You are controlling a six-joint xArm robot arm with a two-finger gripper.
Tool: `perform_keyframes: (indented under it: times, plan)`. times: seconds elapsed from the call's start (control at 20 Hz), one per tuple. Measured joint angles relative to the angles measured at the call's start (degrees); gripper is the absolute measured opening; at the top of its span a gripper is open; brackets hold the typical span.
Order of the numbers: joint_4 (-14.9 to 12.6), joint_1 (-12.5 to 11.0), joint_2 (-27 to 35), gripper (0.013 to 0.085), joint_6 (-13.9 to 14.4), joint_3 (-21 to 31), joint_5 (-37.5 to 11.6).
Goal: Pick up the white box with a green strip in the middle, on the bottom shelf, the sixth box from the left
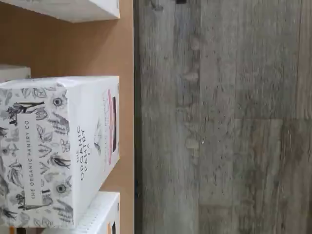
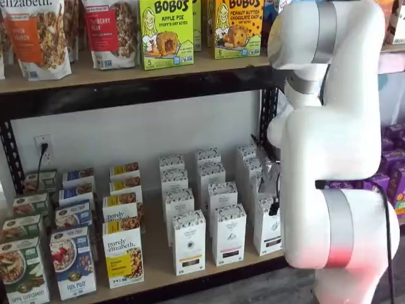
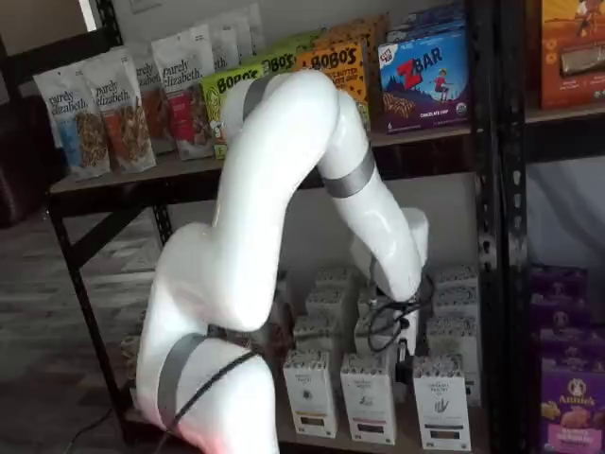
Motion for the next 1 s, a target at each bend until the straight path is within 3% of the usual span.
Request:
perform_keyframes:
  times: [0.05, 0.15, 0.2, 0.45, 1.0]
  plan:
    - [-1.0, 0.0, 0.1, 0.085, 0.9, -0.2, 0.2]
    - [-6.7, -0.2, 0.9, 0.085, 6.0, -2.0, 1.6]
    - [-7.6, -0.1, 1.3, 0.085, 6.9, -2.8, 2.1]
    - [-8.7, 0.1, 2.9, 0.085, 8.2, -5.3, 2.7]
    - [-14.7, -1.0, 9.0, 0.085, 12.5, -12.4, 2.3]
